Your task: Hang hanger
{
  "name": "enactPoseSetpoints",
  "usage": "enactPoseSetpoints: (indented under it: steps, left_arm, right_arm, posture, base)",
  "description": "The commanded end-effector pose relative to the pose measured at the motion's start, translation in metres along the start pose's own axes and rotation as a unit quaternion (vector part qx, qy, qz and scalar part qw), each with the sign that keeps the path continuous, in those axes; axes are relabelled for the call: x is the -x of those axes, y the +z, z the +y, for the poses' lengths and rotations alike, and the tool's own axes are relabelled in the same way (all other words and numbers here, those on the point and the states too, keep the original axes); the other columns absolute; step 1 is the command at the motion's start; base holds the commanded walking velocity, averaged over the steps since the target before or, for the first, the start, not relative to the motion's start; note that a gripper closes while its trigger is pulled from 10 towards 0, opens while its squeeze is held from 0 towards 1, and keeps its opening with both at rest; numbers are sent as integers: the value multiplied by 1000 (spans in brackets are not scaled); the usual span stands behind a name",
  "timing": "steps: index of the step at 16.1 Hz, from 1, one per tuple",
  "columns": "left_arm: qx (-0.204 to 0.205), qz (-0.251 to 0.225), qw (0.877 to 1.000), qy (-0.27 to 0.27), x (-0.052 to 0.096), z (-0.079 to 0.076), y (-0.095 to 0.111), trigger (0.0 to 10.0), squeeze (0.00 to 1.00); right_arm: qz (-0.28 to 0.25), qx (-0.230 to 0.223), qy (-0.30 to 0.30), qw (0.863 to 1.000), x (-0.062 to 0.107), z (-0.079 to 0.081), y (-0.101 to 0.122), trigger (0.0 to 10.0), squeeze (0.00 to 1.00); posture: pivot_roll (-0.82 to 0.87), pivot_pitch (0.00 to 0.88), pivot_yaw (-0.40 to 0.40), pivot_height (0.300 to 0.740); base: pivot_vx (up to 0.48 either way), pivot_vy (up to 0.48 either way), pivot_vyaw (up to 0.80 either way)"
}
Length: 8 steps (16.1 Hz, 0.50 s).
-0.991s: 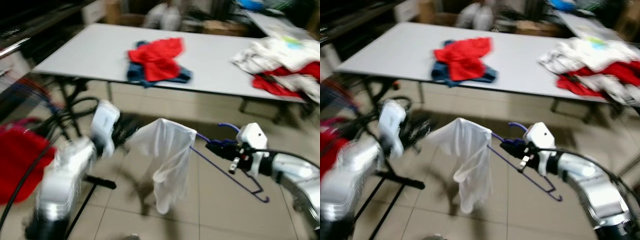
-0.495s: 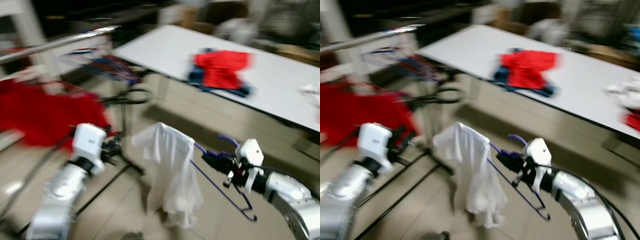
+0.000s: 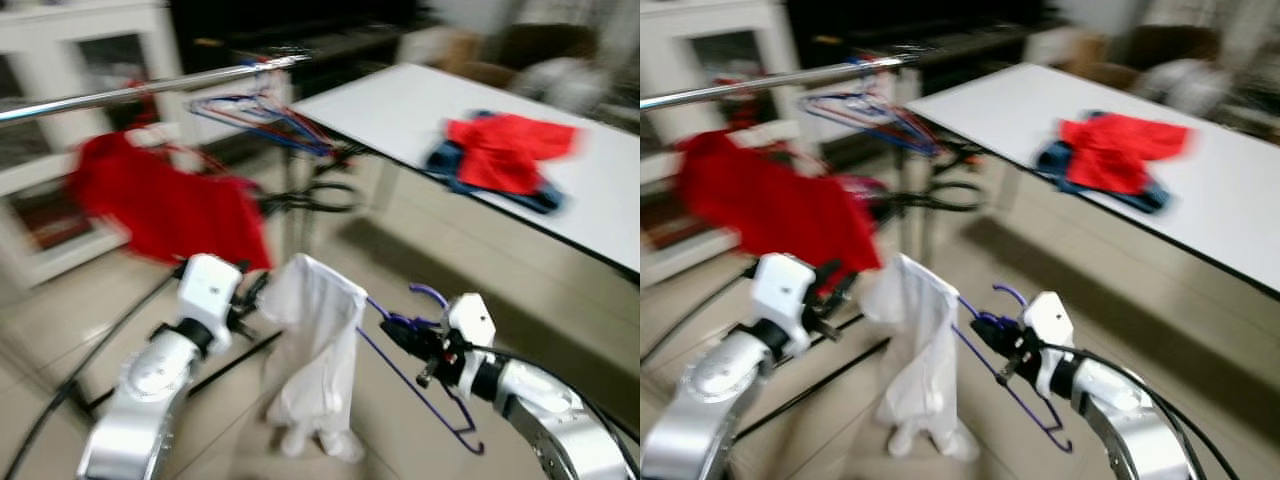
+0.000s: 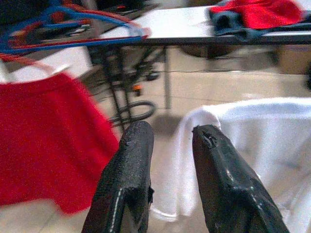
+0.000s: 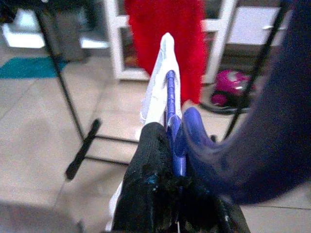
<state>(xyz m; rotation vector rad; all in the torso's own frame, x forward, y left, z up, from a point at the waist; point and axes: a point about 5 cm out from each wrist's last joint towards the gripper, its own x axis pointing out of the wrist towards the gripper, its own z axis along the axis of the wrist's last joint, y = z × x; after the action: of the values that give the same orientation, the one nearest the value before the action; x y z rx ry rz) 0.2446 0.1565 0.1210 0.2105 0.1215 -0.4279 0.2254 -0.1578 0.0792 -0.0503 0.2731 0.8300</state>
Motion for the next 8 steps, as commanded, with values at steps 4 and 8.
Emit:
enactPoseSetpoints:
  steps: [4, 8]
  left_arm:
    - [-11, -5, 1000, 11, 1, 8, 6, 10000, 0]
    - [15, 8, 1000, 6, 4, 9, 6, 10000, 0]
  right_arm:
    - [-23, 32, 9, 999, -9, -7, 15, 10000, 0]
    - [-34, 36, 34, 998, -21, -4, 19, 10000, 0]
  posture:
    - [142, 0, -24, 740]
    - [166, 0, -22, 740]
  base:
    - [0, -392, 800]
    - [0, -293, 800]
